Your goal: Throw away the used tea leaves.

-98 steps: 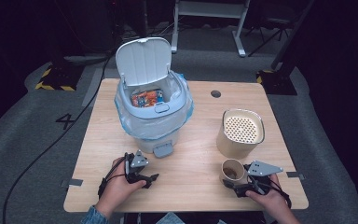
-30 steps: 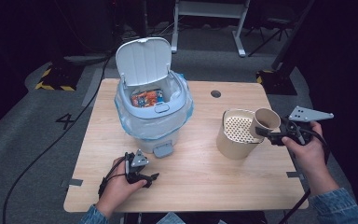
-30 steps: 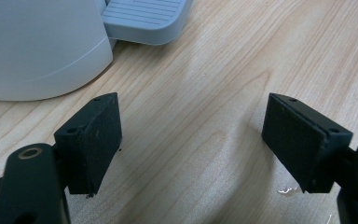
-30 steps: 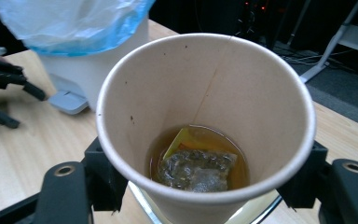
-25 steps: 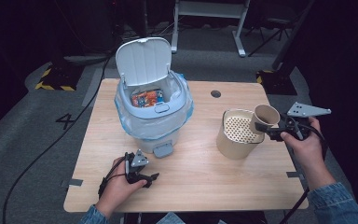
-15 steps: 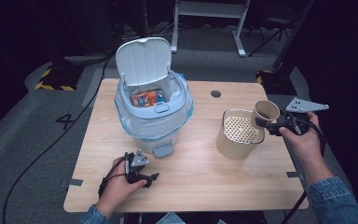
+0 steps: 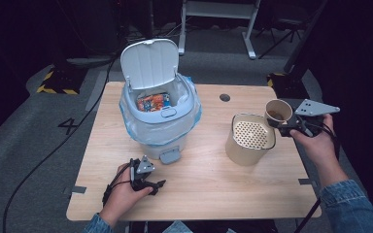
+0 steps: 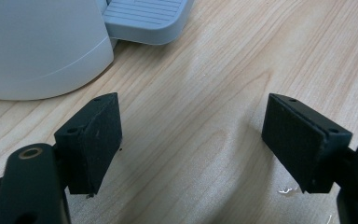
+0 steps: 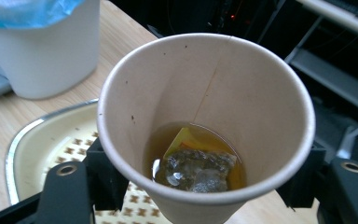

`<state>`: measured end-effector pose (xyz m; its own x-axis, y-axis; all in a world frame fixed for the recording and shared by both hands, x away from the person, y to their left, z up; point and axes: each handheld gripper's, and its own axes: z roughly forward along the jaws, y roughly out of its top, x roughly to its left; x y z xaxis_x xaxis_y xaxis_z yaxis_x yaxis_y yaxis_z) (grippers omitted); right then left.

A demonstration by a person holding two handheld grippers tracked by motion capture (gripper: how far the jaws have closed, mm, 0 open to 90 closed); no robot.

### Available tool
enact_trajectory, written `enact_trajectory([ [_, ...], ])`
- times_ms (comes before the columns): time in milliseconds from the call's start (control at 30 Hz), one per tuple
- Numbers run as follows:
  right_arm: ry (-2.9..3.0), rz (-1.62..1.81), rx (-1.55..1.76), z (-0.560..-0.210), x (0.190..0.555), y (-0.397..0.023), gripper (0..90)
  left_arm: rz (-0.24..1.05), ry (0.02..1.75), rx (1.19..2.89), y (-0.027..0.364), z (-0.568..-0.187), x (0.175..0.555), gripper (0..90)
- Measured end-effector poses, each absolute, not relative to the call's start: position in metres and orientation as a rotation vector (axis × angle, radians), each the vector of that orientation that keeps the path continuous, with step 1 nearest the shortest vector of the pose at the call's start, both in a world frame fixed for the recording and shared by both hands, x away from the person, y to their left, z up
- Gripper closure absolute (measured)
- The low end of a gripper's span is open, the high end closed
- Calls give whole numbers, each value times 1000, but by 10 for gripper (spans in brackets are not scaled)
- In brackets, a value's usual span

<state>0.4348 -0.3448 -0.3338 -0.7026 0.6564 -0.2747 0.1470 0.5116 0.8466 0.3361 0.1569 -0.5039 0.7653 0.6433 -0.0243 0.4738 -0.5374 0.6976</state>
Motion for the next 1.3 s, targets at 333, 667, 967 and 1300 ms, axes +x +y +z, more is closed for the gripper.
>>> enact_trajectory([
  [333, 2113, 896, 347, -335, 433, -338, 333, 306, 830, 2242, 157, -504, 336, 205],
  [667, 2076, 676, 192, -339, 430, -330, 345, 306, 831, 2241, 157, -504, 336, 205],
  [967, 2006, 370, -11, -343, 424, -315, 346, 308, 833, 2240, 158, -504, 335, 205],
  [1300, 1924, 136, -204, -354, 418, -297, 346, 309, 834, 2241, 158, -504, 335, 205],
])
